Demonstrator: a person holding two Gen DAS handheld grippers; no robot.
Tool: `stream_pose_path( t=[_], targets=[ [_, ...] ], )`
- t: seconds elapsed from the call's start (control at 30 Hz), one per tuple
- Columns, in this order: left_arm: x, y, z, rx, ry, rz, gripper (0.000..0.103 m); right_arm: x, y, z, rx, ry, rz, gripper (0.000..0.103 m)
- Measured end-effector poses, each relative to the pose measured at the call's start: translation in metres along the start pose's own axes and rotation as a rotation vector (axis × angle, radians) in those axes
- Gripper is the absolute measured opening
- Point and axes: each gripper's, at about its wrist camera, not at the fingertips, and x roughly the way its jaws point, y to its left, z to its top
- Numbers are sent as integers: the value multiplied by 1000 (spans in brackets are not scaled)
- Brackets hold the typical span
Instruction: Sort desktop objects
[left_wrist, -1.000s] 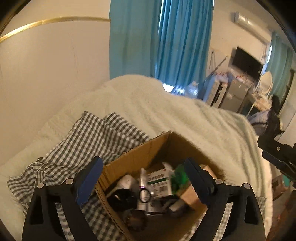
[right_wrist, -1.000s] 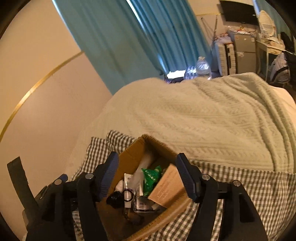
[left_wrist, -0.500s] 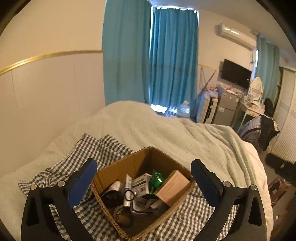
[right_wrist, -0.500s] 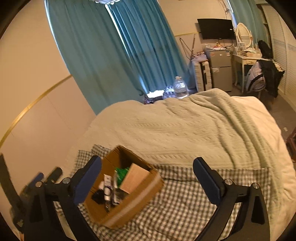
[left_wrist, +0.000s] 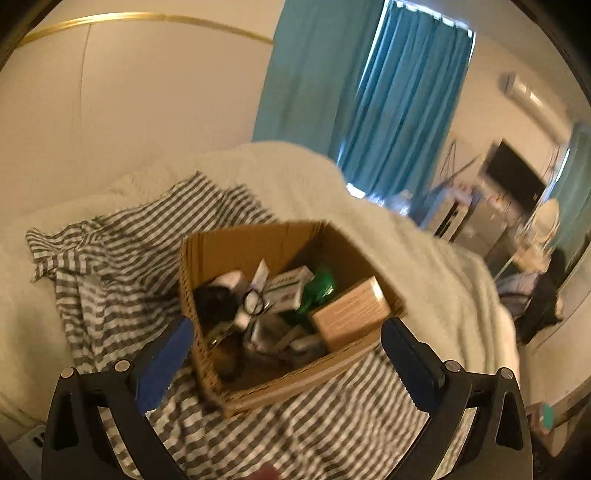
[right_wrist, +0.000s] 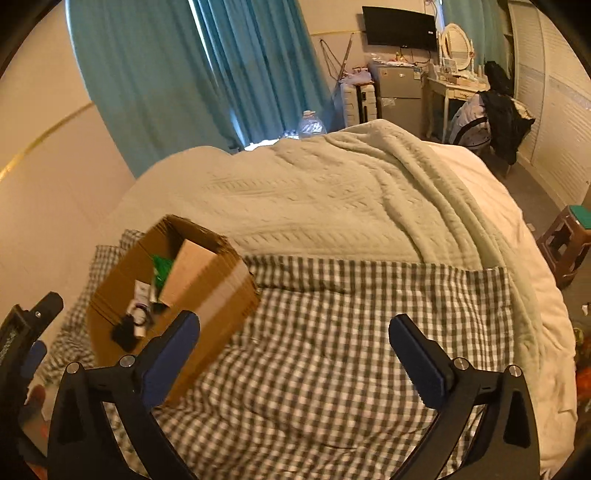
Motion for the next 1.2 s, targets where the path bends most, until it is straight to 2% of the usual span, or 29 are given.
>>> stream_pose_path(
  t=[0.13,0.23,0.3,0.43,1.2],
  targets=[
    [2,-1,-8,23,0,12,103,-2,2,-5,9,-27,18,103],
    [0,-3,-12,31,6,-25,103,-5,8,-7,-13,-50,15,103],
    [-2,-8,-14,69,-8,-23,103,-5,11,-9,-32,-56,3,103],
    [-2,-16,-18,137,-17,1,103,-4,8,-11,-25,-51,-4,103],
    [-4,-25,-23,234,-54,48,103,1,7,-24,-60,-26,-25,103]
  ],
)
